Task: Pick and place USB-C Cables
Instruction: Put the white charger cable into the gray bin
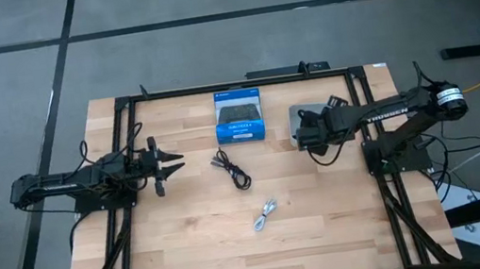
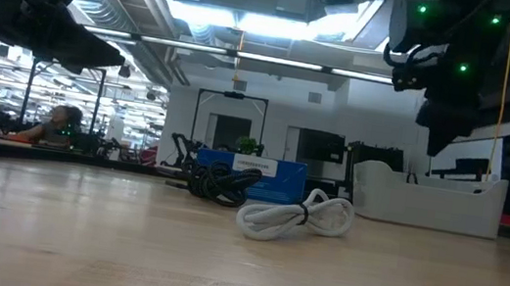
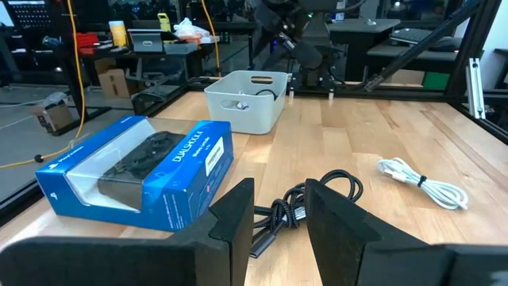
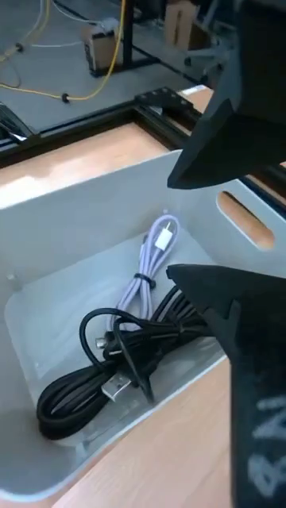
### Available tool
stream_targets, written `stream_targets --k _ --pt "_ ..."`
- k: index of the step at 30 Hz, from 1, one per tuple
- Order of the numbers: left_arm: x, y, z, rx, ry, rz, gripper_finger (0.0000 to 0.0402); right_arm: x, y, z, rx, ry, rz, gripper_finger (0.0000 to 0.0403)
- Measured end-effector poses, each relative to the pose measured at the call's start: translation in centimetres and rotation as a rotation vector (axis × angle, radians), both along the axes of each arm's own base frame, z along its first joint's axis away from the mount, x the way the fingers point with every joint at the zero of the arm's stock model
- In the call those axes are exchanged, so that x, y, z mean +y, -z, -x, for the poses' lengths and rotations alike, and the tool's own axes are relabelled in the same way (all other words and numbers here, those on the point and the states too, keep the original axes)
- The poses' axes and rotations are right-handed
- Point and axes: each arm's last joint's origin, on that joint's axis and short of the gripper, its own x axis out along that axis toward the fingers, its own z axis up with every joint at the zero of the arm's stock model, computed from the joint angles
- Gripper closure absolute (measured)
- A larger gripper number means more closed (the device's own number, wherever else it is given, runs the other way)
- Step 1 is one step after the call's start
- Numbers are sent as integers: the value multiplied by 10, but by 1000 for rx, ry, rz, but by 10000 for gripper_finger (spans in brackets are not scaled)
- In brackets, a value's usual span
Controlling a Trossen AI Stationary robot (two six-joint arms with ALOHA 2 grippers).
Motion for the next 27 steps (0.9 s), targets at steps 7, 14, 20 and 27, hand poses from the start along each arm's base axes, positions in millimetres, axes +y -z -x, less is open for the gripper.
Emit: stream_targets --k 7,14,20,27 --pt "0 0 0 0 0 0 296 3 -4 -4 -81 54 -34 233" --pt "0 0 0 0 0 0 296 31 -20 -16 -141 -81 -111 232" --pt "0 0 0 0 0 0 296 67 -25 -37 -295 -381 -160 232" --pt "0 0 0 0 0 0 296 97 -24 -61 -528 -781 -319 232"
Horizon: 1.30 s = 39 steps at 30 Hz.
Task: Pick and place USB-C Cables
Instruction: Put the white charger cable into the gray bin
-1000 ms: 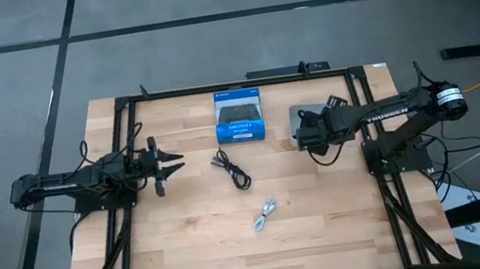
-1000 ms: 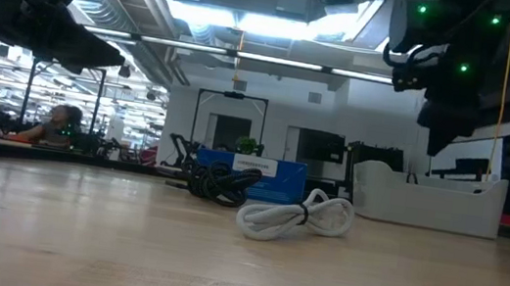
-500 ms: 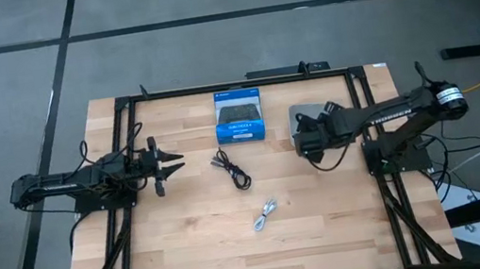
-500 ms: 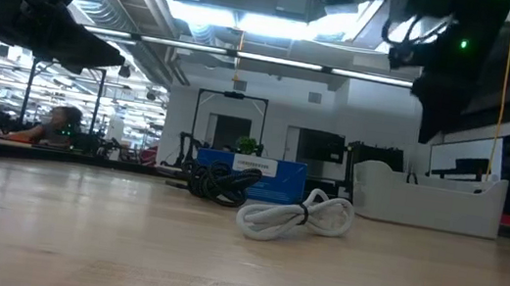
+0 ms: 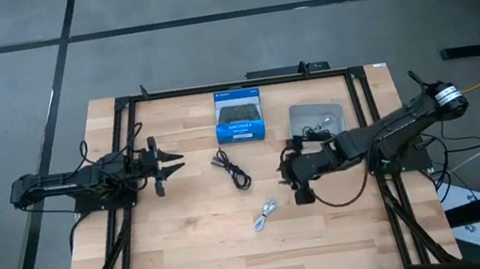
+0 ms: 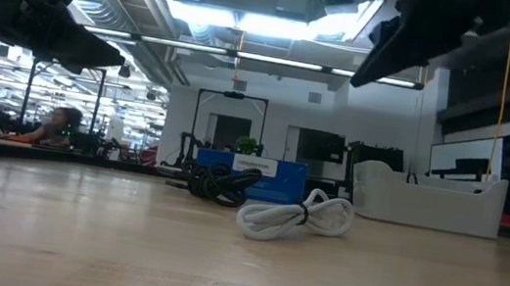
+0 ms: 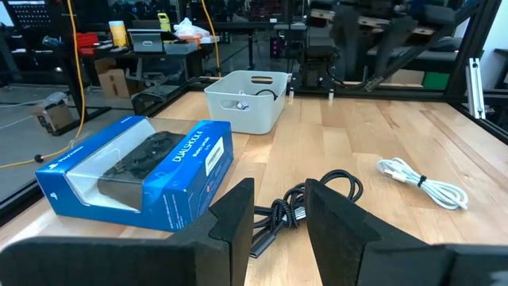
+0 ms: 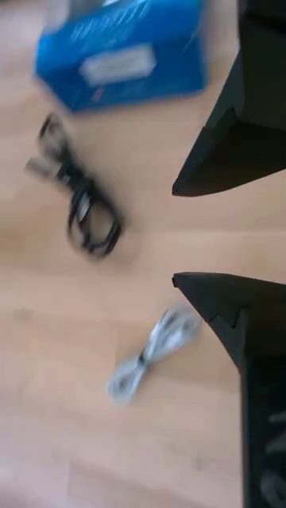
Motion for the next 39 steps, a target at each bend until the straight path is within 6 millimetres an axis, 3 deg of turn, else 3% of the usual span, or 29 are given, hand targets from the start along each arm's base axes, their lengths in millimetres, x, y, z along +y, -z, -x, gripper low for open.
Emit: stream_targets --k 5,10,18,31,39 --pt "0 0 0 0 0 0 296 4 11 -7 -83 -142 -25 232" --pt "0 0 0 0 0 0 296 11 36 -25 -92 -276 -51 232" --pt "0 0 0 1 0 0 296 18 79 -46 42 -362 -5 238" --pt "0 0 0 1 0 0 296 26 113 -61 172 -448 -81 259" --pt "0 0 0 1 0 0 296 23 115 -63 162 -400 -33 268"
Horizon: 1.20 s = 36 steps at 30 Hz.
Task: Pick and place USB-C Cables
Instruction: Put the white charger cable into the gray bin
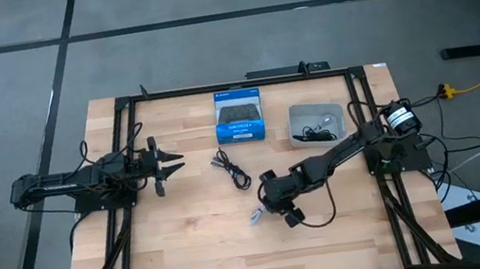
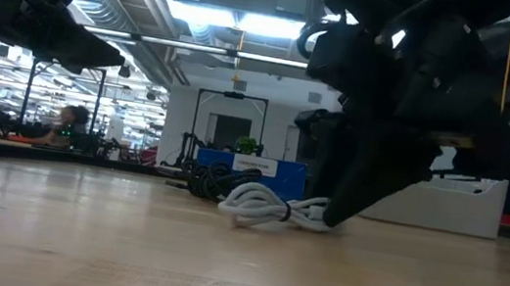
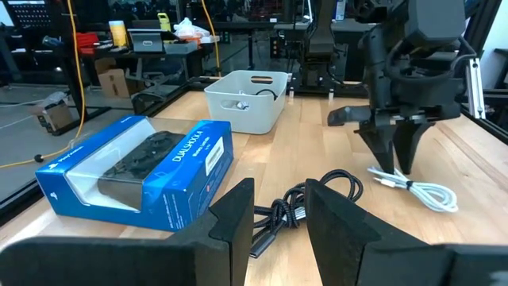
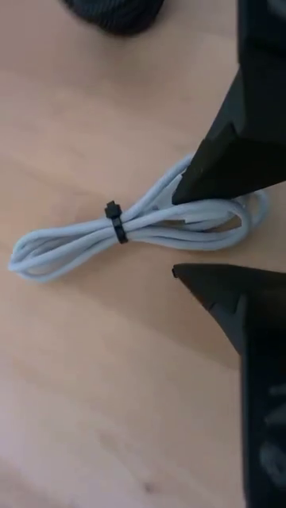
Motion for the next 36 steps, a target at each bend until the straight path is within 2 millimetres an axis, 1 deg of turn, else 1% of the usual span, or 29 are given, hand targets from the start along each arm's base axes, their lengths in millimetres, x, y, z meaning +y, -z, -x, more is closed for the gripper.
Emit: stream_targets --k 2,4,6,7,9,11,14,18,21,24,26,28,31,34,36 --pt "0 0 0 0 0 0 296 -1 0 0 -3 30 29 290" --pt "0 0 0 0 0 0 296 -3 0 0 -11 74 57 326" --pt "0 0 0 0 0 0 296 -4 0 -1 -19 118 87 372" --pt "0 0 0 0 0 0 296 -5 0 -1 -26 136 108 384" --pt "0 0 0 0 0 0 296 -7 -1 -1 -35 194 145 387" --pt "0 0 0 0 0 0 296 -8 -7 1 -21 245 173 387" --pt "0 0 0 0 0 0 296 -7 -28 10 11 332 225 394" --pt "0 0 0 0 0 0 296 -8 -61 40 37 508 406 394" --pt "0 0 0 0 0 0 296 -16 -89 73 27 662 533 394" --pt "0 0 0 0 0 0 296 -31 -110 111 26 833 582 394" --pt "0 0 0 0 0 0 296 -40 -119 133 9 937 566 394" --pt "0 0 0 0 0 0 296 -49 -121 148 -22 998 535 394" --pt "0 0 0 0 0 0 296 -60 -112 163 -21 1033 501 394" --pt "0 0 0 -1 0 0 296 -72 -99 174 3 1064 510 394" --pt "0 0 0 -1 0 0 296 -79 -94 177 15 1094 504 394"
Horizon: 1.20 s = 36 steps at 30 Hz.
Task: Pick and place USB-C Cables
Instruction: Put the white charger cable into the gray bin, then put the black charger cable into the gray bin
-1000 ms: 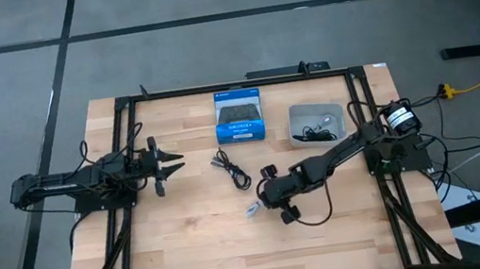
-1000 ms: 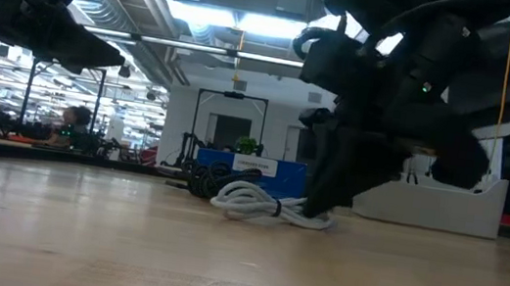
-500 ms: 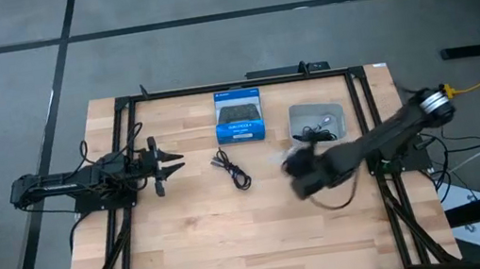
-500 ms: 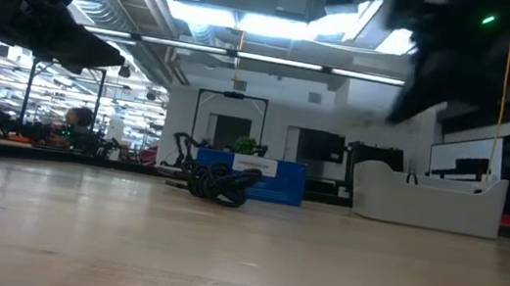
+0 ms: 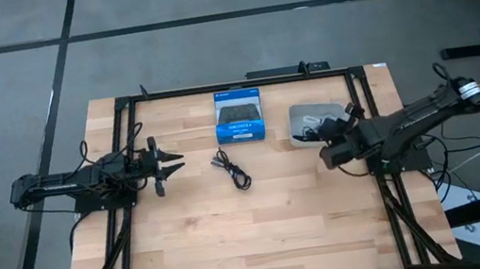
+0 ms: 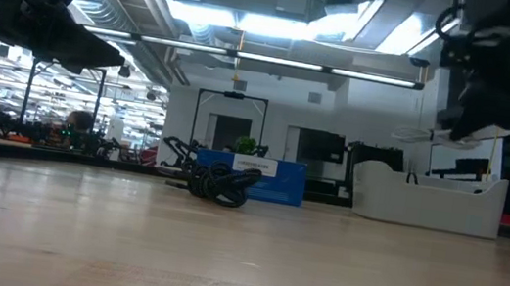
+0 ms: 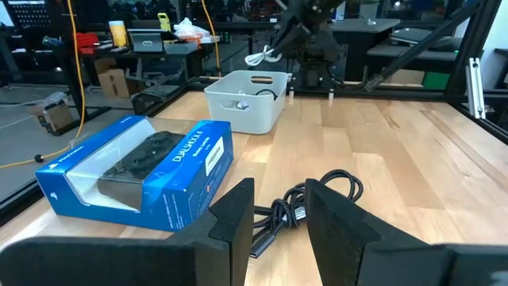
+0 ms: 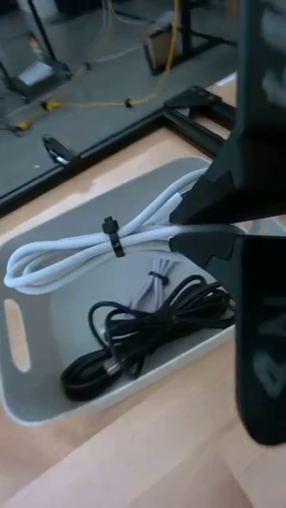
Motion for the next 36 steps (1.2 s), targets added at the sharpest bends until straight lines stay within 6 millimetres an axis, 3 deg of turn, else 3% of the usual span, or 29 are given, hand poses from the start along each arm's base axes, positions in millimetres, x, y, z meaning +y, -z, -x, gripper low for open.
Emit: stream_targets --k 3,13,19,30,36 --pt "0 0 0 0 0 0 296 -8 -3 -5 -19 19 -28 386" --pt "0 0 0 0 0 0 296 -34 1 -7 -3 135 -118 295" --pt "0 0 0 0 0 0 296 -39 -1 -17 -112 140 -129 281" --pt "0 0 0 0 0 0 296 -12 -31 -85 -535 -591 -313 279" --pt "0 0 0 0 0 0 296 -7 -9 -116 -531 -734 -312 279"
